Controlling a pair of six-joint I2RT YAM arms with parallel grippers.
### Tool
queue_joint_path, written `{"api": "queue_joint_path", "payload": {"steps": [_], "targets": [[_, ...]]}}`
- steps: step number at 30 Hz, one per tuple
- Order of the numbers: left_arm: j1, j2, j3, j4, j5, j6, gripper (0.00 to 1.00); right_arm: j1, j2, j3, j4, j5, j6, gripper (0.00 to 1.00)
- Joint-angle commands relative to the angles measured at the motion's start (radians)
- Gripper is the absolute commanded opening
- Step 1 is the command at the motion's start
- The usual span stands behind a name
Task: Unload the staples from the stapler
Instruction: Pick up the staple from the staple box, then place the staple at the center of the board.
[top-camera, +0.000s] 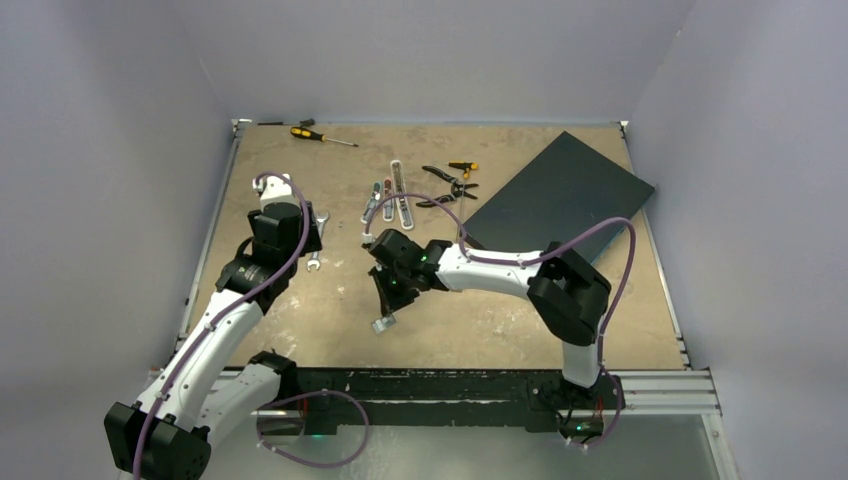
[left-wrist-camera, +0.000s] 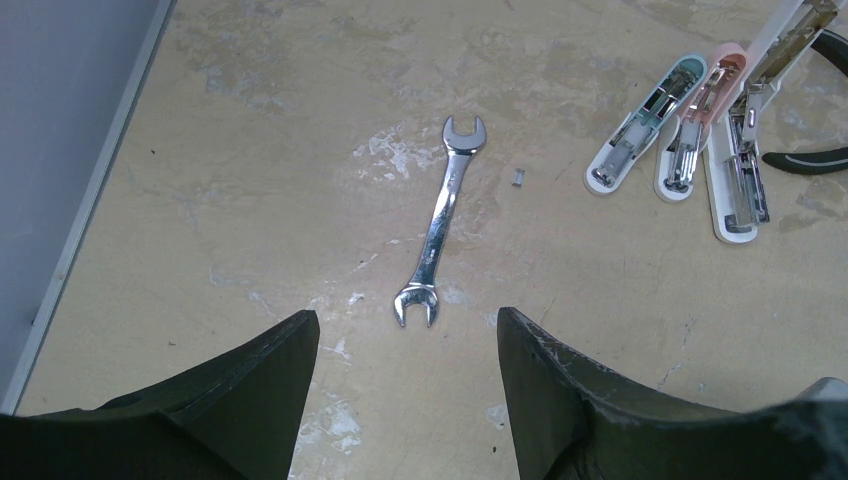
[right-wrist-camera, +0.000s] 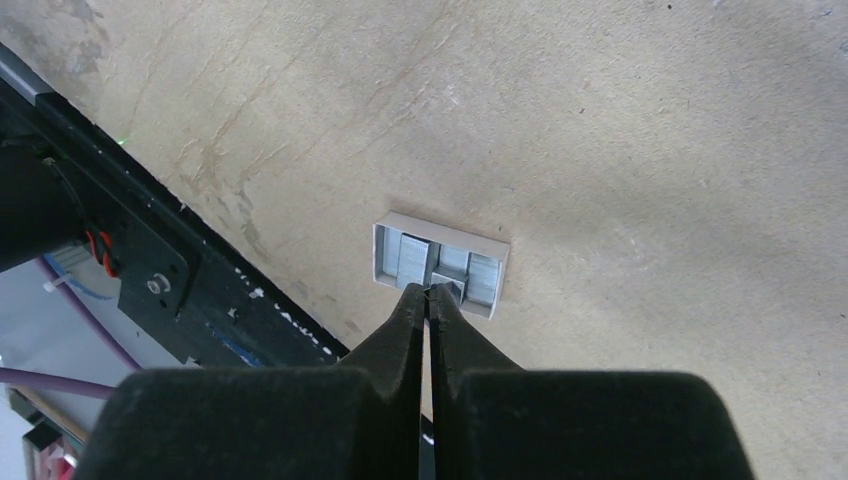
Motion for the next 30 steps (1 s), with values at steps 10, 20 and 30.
{"api": "queue_joint_path", "payload": {"steps": [10,20,30], "targets": [[-0.003,-0.013,-0.002,0.033,0.003,0.007,0.65,0.009,0.014,0.067,-0.072,0.066,-0.027,0.0],[-0.005,-0.011,-0.003,0.032,0.003,0.008,0.65,0.021,0.042,0.113,-0.223,0.271,-0.042,0.0],[-0.005,-0.005,-0.002,0.033,0.002,0.007,0.65,0.01,0.105,0.086,-0.292,0.383,-0.038,0.01]]}}
